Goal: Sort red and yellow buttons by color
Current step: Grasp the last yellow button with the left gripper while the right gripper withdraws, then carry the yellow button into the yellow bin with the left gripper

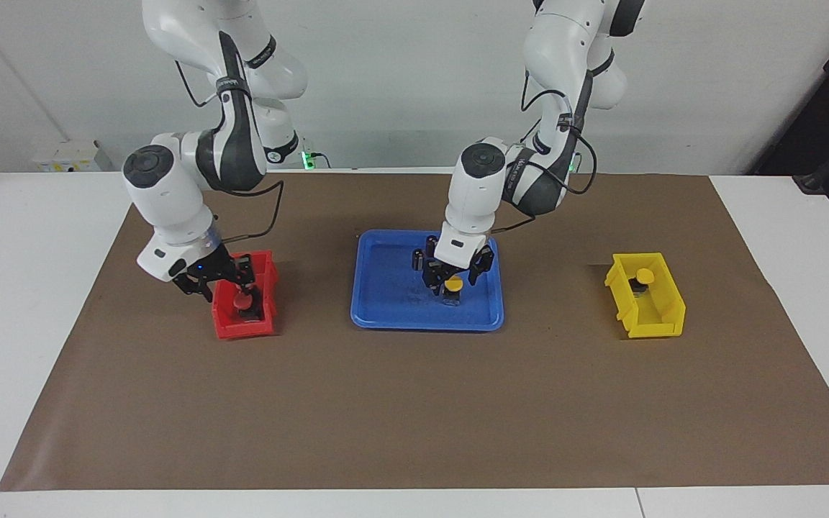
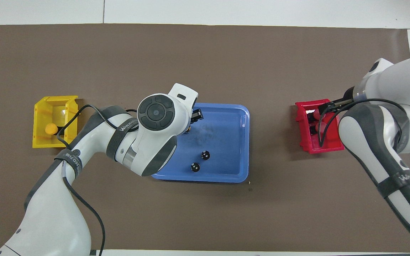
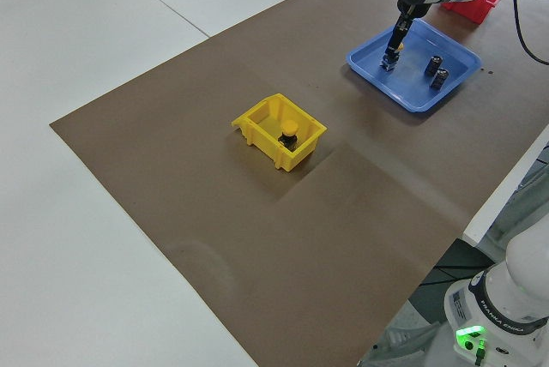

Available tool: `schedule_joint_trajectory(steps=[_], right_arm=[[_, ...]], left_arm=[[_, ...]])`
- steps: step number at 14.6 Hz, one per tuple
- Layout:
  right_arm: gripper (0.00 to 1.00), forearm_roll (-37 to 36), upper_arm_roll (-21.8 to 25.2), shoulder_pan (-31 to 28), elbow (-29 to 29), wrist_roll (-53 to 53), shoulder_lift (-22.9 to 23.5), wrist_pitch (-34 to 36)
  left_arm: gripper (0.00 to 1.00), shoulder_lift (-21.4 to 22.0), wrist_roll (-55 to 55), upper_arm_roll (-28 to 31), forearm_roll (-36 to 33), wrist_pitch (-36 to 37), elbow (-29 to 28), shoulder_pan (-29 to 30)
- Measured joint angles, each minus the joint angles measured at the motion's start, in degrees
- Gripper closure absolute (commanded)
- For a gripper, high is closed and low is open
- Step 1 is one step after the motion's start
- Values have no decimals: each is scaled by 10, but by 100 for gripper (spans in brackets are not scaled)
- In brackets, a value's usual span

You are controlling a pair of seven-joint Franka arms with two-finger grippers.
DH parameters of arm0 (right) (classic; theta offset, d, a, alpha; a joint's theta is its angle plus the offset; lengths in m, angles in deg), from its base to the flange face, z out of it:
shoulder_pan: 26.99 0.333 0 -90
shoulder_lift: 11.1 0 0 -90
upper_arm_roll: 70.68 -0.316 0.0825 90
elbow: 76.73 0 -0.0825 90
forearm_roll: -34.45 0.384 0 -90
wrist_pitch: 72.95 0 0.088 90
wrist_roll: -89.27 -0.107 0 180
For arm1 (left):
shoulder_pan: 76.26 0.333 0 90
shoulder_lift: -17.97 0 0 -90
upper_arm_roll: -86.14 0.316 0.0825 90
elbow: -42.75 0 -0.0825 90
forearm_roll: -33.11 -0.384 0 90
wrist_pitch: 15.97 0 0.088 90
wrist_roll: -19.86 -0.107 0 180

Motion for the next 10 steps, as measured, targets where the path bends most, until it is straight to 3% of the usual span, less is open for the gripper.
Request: schedule_joint_trajectory(steps=[2,7,10], right_arm=[[0,0,-1,0,-48,-1,-13,74],[0,0,2,-1,-146,-13,-39,232],[0,0,25,-2,-193,-15,-45,291]], left_arm=[[97,-1,0,2,-5,1,0,0],[99,-1,0,2,-14,12,4,-1],[99,0,0,6,-15,95,61,4]])
